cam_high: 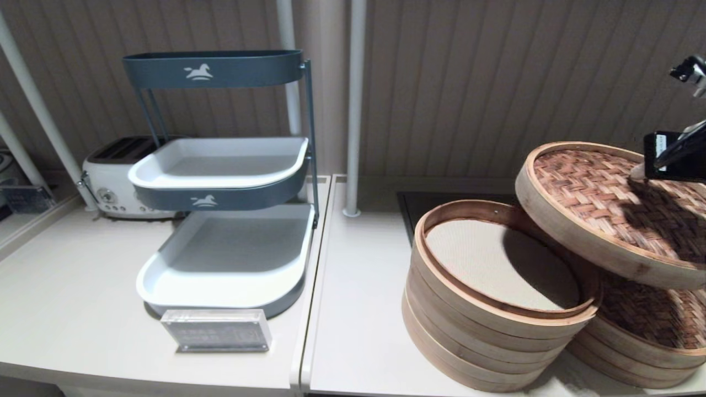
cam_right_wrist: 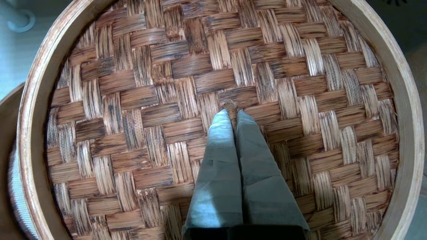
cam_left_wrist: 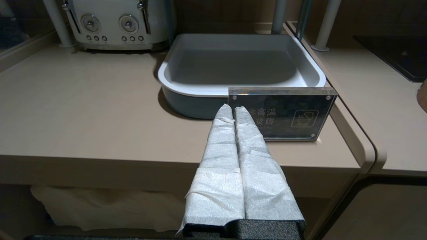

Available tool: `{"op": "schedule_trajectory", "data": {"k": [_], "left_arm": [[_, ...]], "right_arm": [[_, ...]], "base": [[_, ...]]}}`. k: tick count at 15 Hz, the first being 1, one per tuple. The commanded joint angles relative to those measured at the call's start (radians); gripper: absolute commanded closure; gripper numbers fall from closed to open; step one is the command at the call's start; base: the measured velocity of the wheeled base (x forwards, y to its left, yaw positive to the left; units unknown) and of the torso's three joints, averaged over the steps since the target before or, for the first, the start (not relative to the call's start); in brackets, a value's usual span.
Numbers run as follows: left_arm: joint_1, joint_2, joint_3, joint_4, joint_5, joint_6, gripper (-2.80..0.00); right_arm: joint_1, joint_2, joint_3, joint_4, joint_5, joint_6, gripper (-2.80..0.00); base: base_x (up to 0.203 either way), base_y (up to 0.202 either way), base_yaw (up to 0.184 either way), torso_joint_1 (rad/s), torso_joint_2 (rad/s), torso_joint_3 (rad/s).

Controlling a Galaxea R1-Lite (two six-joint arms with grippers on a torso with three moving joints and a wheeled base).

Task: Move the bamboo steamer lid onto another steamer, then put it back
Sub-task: Put the steamer

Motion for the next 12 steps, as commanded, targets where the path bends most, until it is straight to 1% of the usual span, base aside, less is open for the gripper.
{"op": "schedule_trajectory", "data": {"k": [1, 4, 7, 9, 12], "left_arm": [[0.0, 0.0, 0.028, 0.0, 0.0, 0.0, 0.0], [0.0, 0.0, 0.028, 0.0, 0.0, 0.0, 0.0], [0.0, 0.0, 0.028, 0.0, 0.0, 0.0, 0.0], [0.0, 0.0, 0.028, 0.0, 0.0, 0.0, 0.0], [0.0, 0.0, 0.028, 0.0, 0.0, 0.0, 0.0]], "right_arm": [[-0.076, -0.003, 0.001, 0.002, 0.038, -0.008, 0.0], [-0.15, 0.001, 0.024, -0.005, 0.061, -0.041, 0.0], [-0.182, 0.007, 0.03, -0.007, 0.078, -0.048, 0.0], [-0.221, 0.012, 0.036, -0.008, 0.101, -0.051, 0.0], [-0.264, 0.02, 0.072, -0.022, 0.126, -0.07, 0.0]], "base": [[0.0, 0.0, 0.0, 0.0, 0.0, 0.0], [0.0, 0.0, 0.0, 0.0, 0.0, 0.0], [0.0, 0.0, 0.0, 0.0, 0.0, 0.0], [0.0, 0.0, 0.0, 0.0, 0.0, 0.0], [0.0, 0.0, 0.0, 0.0, 0.0, 0.0]]}}
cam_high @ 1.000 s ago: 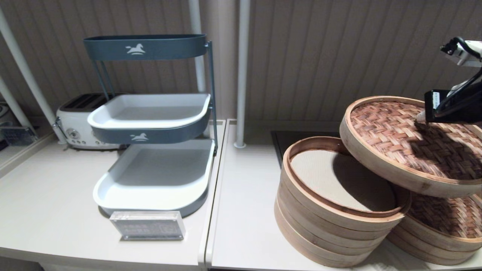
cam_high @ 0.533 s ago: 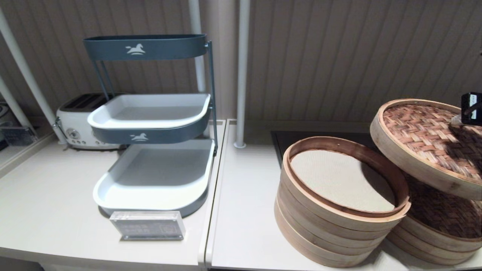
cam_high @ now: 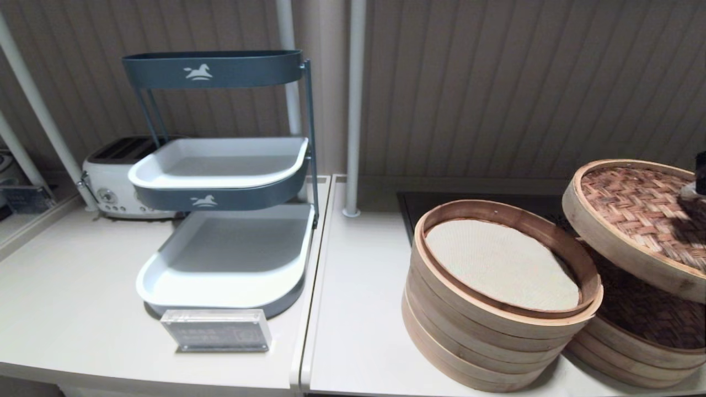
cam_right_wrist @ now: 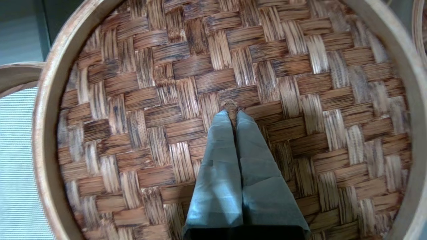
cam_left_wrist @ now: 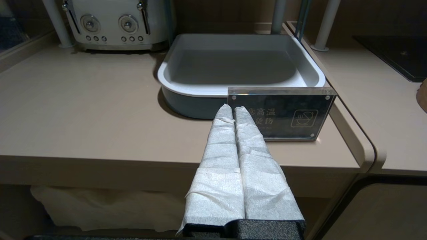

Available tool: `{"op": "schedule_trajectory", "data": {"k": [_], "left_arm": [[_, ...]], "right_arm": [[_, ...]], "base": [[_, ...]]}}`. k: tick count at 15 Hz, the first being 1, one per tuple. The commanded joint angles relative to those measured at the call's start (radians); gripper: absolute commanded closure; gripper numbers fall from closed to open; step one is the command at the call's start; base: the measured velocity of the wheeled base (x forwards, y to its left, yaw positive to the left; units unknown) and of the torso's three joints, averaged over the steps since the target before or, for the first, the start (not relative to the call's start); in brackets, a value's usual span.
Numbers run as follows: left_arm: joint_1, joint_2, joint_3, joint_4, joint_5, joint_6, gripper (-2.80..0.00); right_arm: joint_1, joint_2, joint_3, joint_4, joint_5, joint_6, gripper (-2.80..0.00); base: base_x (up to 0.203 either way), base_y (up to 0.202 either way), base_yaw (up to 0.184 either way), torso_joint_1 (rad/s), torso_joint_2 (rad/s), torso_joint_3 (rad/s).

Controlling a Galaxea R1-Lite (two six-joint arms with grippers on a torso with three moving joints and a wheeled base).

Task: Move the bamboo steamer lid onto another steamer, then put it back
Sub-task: Put the steamer

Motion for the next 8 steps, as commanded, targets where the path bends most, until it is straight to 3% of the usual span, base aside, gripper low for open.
{"op": "schedule_trajectory", "data": {"k": [1, 8], "left_arm": [[0.0, 0.0, 0.028, 0.0, 0.0, 0.0, 0.0], [0.0, 0.0, 0.028, 0.0, 0.0, 0.0, 0.0]], "right_arm": [[-0.024, 0.015, 0.021, -0.005, 0.008, -0.002, 0.0], [-0.103, 0.046, 0.025, -0.014, 0.054, -0.046, 0.0]], "base": [[0.0, 0.0, 0.0, 0.0, 0.0, 0.0], [0.0, 0.0, 0.0, 0.0, 0.0, 0.0]]}}
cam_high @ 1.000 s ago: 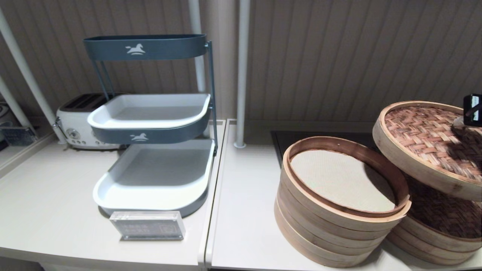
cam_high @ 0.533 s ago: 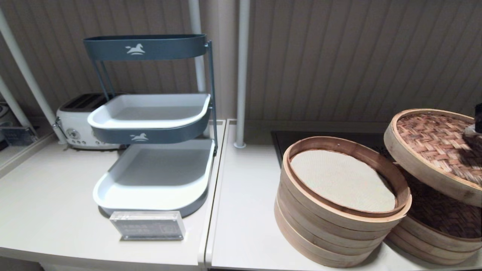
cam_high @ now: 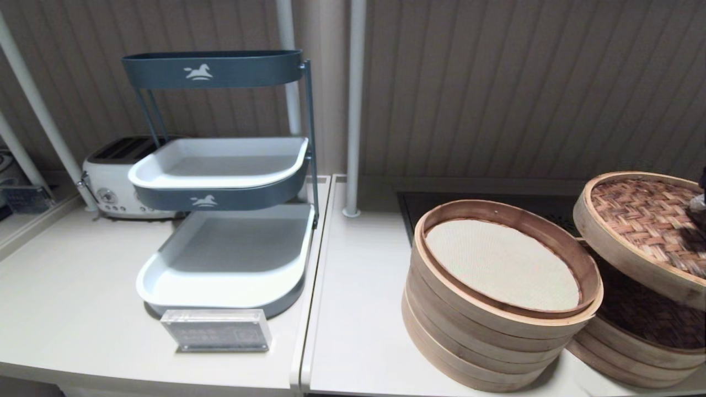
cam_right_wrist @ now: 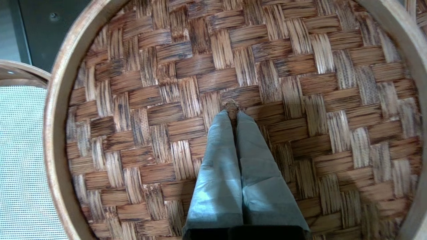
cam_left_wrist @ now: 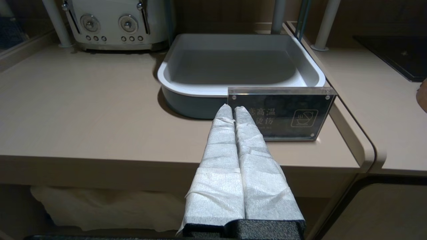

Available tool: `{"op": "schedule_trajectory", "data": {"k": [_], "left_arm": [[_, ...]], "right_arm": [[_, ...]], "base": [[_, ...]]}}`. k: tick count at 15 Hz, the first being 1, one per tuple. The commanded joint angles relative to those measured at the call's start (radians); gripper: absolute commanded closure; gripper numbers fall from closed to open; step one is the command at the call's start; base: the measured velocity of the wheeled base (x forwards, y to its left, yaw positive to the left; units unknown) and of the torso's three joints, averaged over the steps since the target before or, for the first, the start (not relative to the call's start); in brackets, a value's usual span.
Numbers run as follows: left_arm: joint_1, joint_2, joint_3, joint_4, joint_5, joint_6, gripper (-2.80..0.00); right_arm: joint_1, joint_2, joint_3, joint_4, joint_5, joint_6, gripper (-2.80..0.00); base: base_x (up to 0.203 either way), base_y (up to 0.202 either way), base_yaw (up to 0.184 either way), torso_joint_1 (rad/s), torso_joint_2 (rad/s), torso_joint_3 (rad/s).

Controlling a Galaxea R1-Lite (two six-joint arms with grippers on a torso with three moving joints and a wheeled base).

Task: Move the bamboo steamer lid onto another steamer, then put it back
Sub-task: Put the steamer

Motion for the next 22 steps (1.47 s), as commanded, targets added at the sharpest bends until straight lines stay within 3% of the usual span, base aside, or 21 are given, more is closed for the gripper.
{"op": "schedule_trajectory", "data": {"k": [1, 22], "left_arm": [[0.0, 0.0, 0.028, -0.001, 0.0, 0.0, 0.0], [0.0, 0.0, 0.028, -0.001, 0.0, 0.0, 0.0]], "right_arm": [[-0.019, 0.014, 0.007, 0.002, 0.011, -0.009, 0.0], [-0.059, 0.17, 0.127, -0.181, 0.036, -0.019, 0.0]], "base": [[0.0, 0.0, 0.0, 0.0, 0.0, 0.0], [0.0, 0.0, 0.0, 0.0, 0.0, 0.0]]}}
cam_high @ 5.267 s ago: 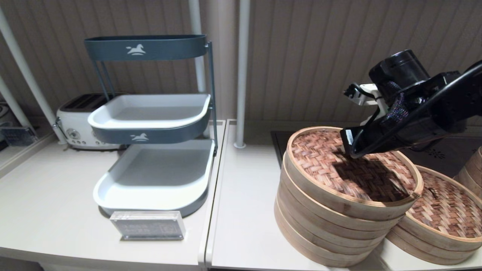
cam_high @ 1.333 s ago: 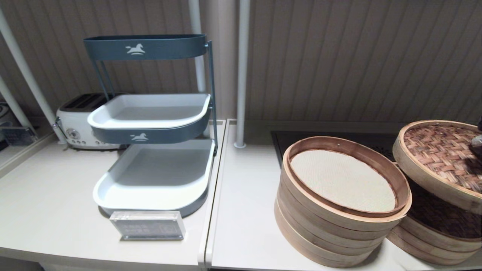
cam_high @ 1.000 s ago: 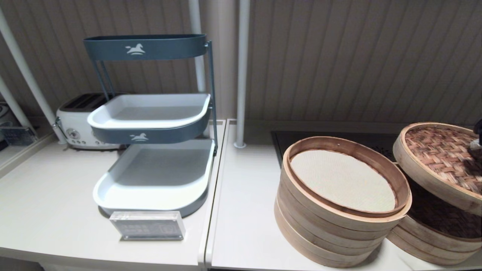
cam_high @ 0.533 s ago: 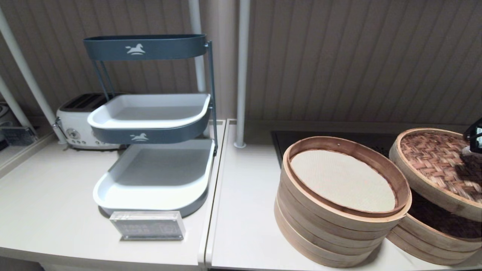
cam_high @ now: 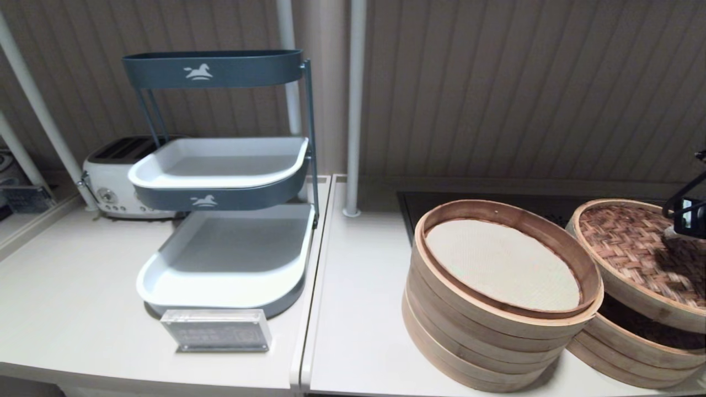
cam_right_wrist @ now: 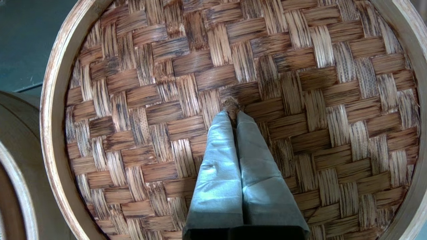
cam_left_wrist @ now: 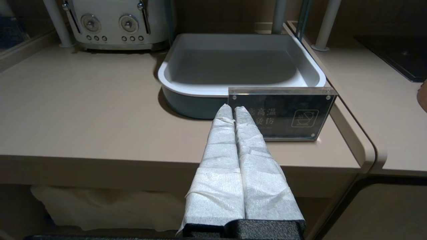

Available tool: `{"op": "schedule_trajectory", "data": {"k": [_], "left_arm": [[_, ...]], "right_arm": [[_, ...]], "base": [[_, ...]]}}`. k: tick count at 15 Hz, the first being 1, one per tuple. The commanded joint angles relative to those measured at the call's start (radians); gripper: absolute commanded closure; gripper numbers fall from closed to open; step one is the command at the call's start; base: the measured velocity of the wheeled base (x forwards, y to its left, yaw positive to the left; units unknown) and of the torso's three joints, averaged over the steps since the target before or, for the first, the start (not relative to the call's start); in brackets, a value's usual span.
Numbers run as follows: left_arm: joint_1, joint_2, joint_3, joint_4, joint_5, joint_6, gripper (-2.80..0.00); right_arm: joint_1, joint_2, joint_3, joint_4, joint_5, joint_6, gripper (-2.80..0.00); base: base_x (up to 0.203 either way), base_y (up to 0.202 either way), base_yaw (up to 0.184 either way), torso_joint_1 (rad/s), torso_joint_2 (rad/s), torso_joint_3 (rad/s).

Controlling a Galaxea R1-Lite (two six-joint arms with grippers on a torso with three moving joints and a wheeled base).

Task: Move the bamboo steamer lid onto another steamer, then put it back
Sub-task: Put the steamer

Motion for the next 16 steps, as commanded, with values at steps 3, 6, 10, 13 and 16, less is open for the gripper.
{"op": "schedule_trajectory", "data": {"k": [3, 6, 10, 13, 16], "left_arm": [[0.0, 0.0, 0.028, 0.0, 0.0, 0.0, 0.0], [0.0, 0.0, 0.028, 0.0, 0.0, 0.0, 0.0], [0.0, 0.0, 0.028, 0.0, 0.0, 0.0, 0.0], [0.0, 0.0, 0.028, 0.0, 0.0, 0.0, 0.0], [0.0, 0.0, 0.028, 0.0, 0.0, 0.0, 0.0]], "right_arm": [[0.002, 0.041, 0.028, -0.04, 0.002, -0.001, 0.0], [0.004, 0.066, 0.037, -0.053, 0.002, -0.001, 0.0], [0.009, 0.081, 0.052, -0.071, 0.002, -0.001, 0.0], [0.015, 0.091, 0.084, -0.105, 0.002, -0.001, 0.0], [0.024, 0.083, 0.12, -0.117, 0.002, -0.001, 0.0]], "base": [[0.0, 0.0, 0.0, 0.0, 0.0, 0.0], [0.0, 0.0, 0.0, 0.0, 0.0, 0.0], [0.0, 0.0, 0.0, 0.0, 0.0, 0.0], [0.0, 0.0, 0.0, 0.0, 0.0, 0.0], [0.0, 0.0, 0.0, 0.0, 0.0, 0.0]]}}
